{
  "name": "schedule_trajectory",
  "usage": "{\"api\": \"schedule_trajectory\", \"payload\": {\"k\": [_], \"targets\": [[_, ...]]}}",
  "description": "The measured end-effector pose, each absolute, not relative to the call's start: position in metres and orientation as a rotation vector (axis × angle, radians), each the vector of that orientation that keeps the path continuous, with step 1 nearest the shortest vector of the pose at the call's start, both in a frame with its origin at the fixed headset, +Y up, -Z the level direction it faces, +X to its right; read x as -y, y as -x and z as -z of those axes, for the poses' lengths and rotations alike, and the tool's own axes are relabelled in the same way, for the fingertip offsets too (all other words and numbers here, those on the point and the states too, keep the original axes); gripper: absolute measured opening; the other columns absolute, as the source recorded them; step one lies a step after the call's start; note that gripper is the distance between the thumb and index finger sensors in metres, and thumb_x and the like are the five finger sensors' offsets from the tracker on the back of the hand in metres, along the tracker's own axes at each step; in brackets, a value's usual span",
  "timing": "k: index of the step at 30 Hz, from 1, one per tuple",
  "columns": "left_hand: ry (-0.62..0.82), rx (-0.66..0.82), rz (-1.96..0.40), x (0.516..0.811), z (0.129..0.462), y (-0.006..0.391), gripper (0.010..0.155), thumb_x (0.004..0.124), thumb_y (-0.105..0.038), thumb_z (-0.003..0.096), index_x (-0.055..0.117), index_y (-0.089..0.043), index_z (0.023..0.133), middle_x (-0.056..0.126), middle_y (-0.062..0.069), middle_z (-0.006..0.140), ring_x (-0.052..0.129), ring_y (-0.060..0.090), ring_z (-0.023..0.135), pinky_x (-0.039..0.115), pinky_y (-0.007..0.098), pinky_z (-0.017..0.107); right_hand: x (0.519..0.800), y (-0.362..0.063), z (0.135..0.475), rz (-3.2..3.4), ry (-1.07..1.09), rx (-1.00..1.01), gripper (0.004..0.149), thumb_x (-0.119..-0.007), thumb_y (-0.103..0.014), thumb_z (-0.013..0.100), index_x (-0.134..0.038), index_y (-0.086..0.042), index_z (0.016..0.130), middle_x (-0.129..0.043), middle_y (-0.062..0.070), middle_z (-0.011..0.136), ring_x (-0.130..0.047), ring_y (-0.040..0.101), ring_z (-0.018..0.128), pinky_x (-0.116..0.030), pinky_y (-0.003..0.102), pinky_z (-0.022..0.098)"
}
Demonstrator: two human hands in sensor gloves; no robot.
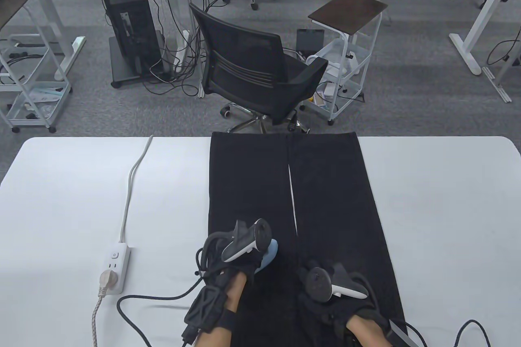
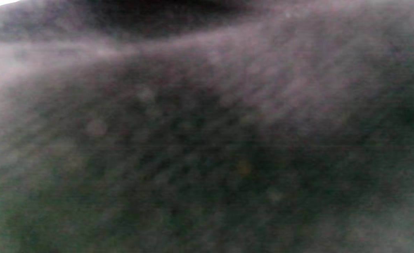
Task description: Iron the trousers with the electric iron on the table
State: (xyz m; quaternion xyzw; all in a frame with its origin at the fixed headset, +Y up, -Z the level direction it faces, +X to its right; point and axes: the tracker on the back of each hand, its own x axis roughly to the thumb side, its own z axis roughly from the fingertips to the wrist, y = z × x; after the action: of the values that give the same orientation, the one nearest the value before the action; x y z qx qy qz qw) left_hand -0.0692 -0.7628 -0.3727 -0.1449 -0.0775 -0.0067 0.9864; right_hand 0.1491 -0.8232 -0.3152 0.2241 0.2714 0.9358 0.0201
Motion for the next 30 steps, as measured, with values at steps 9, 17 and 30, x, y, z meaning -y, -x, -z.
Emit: {"api": "schedule_trajectory", "payload": {"k": [9, 17, 30], "targets": [[0.296, 0.253, 0.034, 0.763, 0.321, 0.067, 0.046, 0.077, -0.051, 0.0627, 0.069, -0.016, 0.090, 0.090, -0.008, 0.053, 0.098, 0.014, 0.043, 0.082, 0.052, 0.059, 0.823, -0.151, 0.315, -2.907, -0.701, -0.842, 0.069, -0.044, -0.049, 0.063, -0.009, -0.018, 0.114, -0.002, 0.023, 0.118, -0.010, 0.059, 0.102, -0.030, 0.080, 0.063], [0.329, 0.324, 0.041, 0.762, 0.291, 0.063, 0.047, 0.077, -0.050, 0.0618, 0.070, -0.013, 0.089, 0.092, -0.005, 0.052, 0.099, 0.015, 0.042, 0.083, 0.054, 0.055, 0.823, -0.150, 0.313, -2.916, -0.705, -0.852, 0.070, -0.044, -0.049, 0.064, -0.008, -0.018, 0.114, -0.002, 0.024, 0.118, -0.010, 0.059, 0.102, -0.031, 0.081, 0.063], [0.236, 0.472, 0.054, 0.721, 0.309, 0.029, 0.049, 0.082, -0.050, 0.0592, 0.075, -0.010, 0.088, 0.097, -0.005, 0.049, 0.103, 0.015, 0.038, 0.087, 0.052, 0.052, 0.792, -0.203, 0.332, -2.747, -0.494, -0.611, 0.067, -0.051, -0.043, 0.065, -0.018, -0.015, 0.115, -0.012, 0.027, 0.119, -0.017, 0.062, 0.101, -0.031, 0.082, 0.061]]}}
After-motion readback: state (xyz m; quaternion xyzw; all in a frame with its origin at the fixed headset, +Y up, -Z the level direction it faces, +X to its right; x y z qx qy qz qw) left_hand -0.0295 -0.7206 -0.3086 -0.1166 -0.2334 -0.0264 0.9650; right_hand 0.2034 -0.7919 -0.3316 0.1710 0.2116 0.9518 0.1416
